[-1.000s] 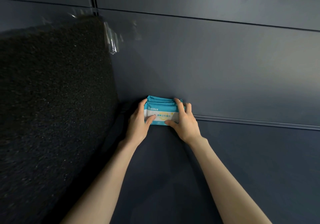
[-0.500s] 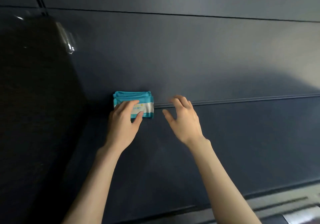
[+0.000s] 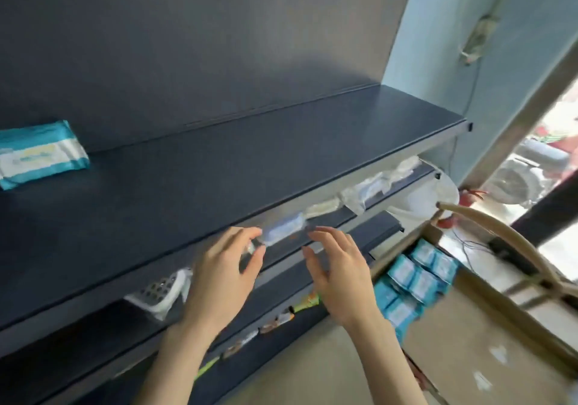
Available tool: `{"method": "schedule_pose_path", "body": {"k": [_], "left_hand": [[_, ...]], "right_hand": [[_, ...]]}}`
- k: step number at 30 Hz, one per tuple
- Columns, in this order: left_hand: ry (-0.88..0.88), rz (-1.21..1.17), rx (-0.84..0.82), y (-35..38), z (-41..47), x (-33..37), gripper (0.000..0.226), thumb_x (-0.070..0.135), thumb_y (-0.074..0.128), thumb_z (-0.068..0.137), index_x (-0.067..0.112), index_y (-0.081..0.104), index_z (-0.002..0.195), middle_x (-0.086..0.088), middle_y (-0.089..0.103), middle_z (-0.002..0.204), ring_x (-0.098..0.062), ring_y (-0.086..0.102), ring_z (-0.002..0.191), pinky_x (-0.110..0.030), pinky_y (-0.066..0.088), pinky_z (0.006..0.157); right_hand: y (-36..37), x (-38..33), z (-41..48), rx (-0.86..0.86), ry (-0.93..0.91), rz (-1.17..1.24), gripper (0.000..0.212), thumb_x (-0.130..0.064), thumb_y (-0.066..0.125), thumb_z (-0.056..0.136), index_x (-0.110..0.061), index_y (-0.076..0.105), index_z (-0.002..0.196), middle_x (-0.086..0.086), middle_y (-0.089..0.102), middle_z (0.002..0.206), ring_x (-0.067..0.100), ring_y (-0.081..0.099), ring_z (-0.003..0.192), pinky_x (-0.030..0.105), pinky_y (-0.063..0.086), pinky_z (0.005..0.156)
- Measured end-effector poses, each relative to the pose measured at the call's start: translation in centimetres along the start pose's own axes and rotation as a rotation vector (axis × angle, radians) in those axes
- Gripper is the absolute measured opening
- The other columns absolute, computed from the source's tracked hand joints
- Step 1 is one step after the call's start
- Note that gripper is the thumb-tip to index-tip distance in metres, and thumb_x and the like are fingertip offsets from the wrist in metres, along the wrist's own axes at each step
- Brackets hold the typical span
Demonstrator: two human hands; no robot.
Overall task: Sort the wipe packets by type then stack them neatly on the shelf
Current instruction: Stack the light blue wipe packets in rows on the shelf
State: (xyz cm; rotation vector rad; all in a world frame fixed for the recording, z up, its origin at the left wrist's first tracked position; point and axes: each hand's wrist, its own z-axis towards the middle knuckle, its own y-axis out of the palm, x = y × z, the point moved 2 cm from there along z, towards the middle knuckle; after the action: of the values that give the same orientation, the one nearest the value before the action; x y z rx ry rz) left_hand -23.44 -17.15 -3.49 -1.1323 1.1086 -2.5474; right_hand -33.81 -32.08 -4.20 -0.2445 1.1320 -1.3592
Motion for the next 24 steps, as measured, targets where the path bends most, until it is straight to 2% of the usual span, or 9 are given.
{"method": "schedule_pose_path", "body": {"k": [2,6,8,12,16,20,24], "left_hand": [[-0.002,-0.039,-0.113,4.4,-2.5,2.9,0.026,0.033,0.055,0.091,0.017,0.065,0.109,0.009,0.063,0.105,-0.01,0.059,0.095,-0.021,0.045,0.082],[0.033,-0.086,-0.36,12.6,-6.4,7.6,0.033,0.037,0.05,0.086,0.016,0.067,0.103,0.004,0.066,0.099,-0.009,0.058,0.089,-0.023,0.044,0.076],[0.039,-0.071,-0.474,15.7,-7.7,9.2,0.031,0.035,0.052,0.086,0.018,0.066,0.108,0.004,0.065,0.104,-0.014,0.06,0.094,-0.028,0.047,0.08],[0.082,-0.107,-0.63,20.4,-8.2,12.0,0.031,0.031,0.056,0.093,0.02,0.059,0.121,0.006,0.059,0.117,-0.014,0.054,0.108,-0.031,0.045,0.094],[0.143,-0.116,-0.731,24.6,-6.3,13.9,0.033,0.029,0.056,0.093,0.022,0.055,0.126,0.008,0.056,0.118,-0.012,0.052,0.11,-0.033,0.042,0.097],[0.145,-0.116,-0.81,29.5,-2.8,14.1,0.033,0.029,0.055,0.094,0.021,0.055,0.126,0.006,0.056,0.12,-0.011,0.051,0.112,-0.029,0.042,0.097],[0.122,-0.107,-0.912,35.4,1.7,12.8,0.034,0.028,0.054,0.094,0.02,0.054,0.127,0.004,0.056,0.123,-0.011,0.051,0.113,-0.029,0.042,0.098]], "right_hand": [[-2.3,4.0,-4.1,-0.03,0.06,-0.05,0.023,-0.025,0.057,0.087,-0.013,0.066,0.104,0.002,0.066,0.108,0.024,0.063,0.095,0.035,0.053,0.078],[-6.1,10.7,-11.7,-0.062,0.236,-0.097,0.023,-0.03,0.053,0.089,-0.014,0.067,0.099,0.001,0.066,0.104,0.025,0.064,0.087,0.031,0.053,0.073],[-7.7,13.1,-14.8,-0.067,0.323,-0.145,0.017,-0.023,0.061,0.083,-0.015,0.066,0.097,0.0,0.067,0.101,0.024,0.064,0.084,0.029,0.051,0.073],[-9.6,17.0,-18.6,-0.1,0.502,-0.194,0.022,-0.021,0.067,0.082,-0.013,0.068,0.102,0.002,0.068,0.102,0.025,0.065,0.086,0.032,0.054,0.07],[-10.4,20.4,-18.9,-0.082,0.623,-0.188,0.025,-0.017,0.07,0.081,-0.011,0.066,0.105,0.004,0.067,0.105,0.026,0.064,0.089,0.033,0.053,0.076],[-9.9,24.8,-17.0,-0.068,0.702,-0.188,0.022,-0.018,0.064,0.083,-0.011,0.066,0.103,0.004,0.067,0.103,0.025,0.064,0.089,0.031,0.051,0.075],[-7.7,30.0,-13.6,-0.108,0.808,-0.147,0.026,-0.018,0.061,0.091,-0.01,0.063,0.114,0.005,0.062,0.116,0.024,0.058,0.103,0.03,0.045,0.084]]}}
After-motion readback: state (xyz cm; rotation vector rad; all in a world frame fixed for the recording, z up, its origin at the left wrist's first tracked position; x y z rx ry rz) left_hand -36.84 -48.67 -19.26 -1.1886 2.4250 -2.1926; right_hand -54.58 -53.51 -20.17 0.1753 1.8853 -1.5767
